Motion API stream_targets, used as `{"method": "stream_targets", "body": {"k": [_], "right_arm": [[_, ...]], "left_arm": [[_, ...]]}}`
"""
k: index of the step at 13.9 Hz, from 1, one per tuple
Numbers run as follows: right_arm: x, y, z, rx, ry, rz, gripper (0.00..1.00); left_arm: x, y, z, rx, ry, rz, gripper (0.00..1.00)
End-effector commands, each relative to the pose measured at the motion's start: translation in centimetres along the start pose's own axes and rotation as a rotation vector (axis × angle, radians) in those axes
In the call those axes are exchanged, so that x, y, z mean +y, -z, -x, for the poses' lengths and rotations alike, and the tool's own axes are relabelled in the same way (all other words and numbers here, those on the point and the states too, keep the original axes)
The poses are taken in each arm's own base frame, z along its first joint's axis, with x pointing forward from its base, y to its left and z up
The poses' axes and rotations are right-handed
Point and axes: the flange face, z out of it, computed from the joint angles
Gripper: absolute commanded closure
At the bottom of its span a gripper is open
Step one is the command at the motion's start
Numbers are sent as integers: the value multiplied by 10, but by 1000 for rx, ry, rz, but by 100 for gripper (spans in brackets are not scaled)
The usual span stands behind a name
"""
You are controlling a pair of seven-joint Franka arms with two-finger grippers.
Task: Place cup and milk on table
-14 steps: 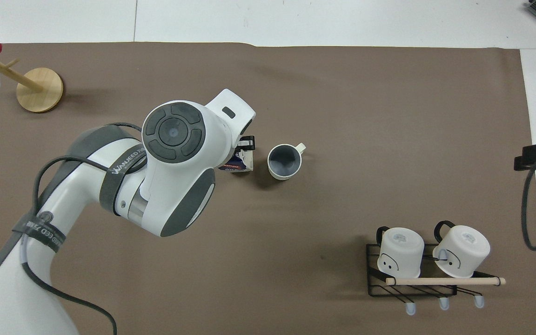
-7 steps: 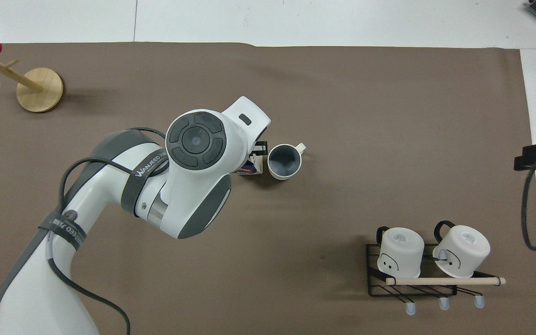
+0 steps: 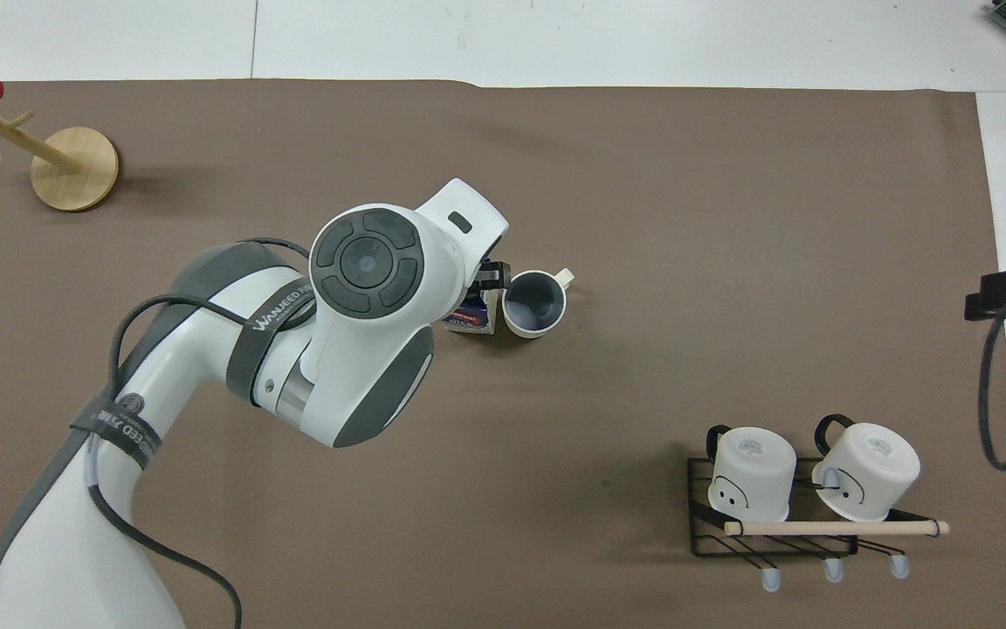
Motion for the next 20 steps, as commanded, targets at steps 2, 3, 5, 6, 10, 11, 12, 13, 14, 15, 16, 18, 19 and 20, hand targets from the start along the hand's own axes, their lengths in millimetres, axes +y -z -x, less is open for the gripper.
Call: {"method": "stream_targets", "body": {"k": [2, 3, 5, 6, 10, 11, 12, 13, 14, 15, 16, 18, 19, 20], "right_arm": [[4, 1, -2, 7, 18, -6, 0], [4, 1, -2, 7, 20, -6, 0], [4, 0, -2, 5, 20, -6, 0], [4, 0, -2, 5, 20, -6, 0], [4, 0, -2, 5, 20, -6, 0], [4, 0, -2, 5, 20, -6, 0], [4, 0, -2, 5, 20, -6, 0], [4, 0, -2, 5, 20, -6, 0], [4, 0, -2, 5, 20, -6, 0], [4, 0, -2, 5, 18, -6, 0], [4, 0, -2, 0, 19, -2, 0], [4, -3, -1, -47, 26, 13, 0], [6, 1, -1, -48, 33, 34, 0], [4, 1, -2, -43, 42, 38, 0]], "left_arm": [[-4, 40, -1, 43, 7, 19, 0], [-10, 64, 1, 53, 8, 26, 0], [-32, 101, 5, 32, 4, 7, 0], [-44, 115, 7, 16, -14, -7, 0], [-127, 152, -3, -41, -114, -57, 0], [-150, 162, -8, -40, -128, -61, 0], [-177, 174, -12, -38, -148, -67, 0], [-204, 186, -16, -34, -174, -72, 0], [-232, 193, -20, -44, -185, -81, 0], [-255, 206, -25, -43, -197, -87, 0], [-269, 220, -28, -45, -204, -91, 0], [-289, 240, -31, -60, -209, -98, 0], [-302, 246, -32, -67, -193, -103, 0], [-308, 249, -31, -78, -183, -103, 0]]}}
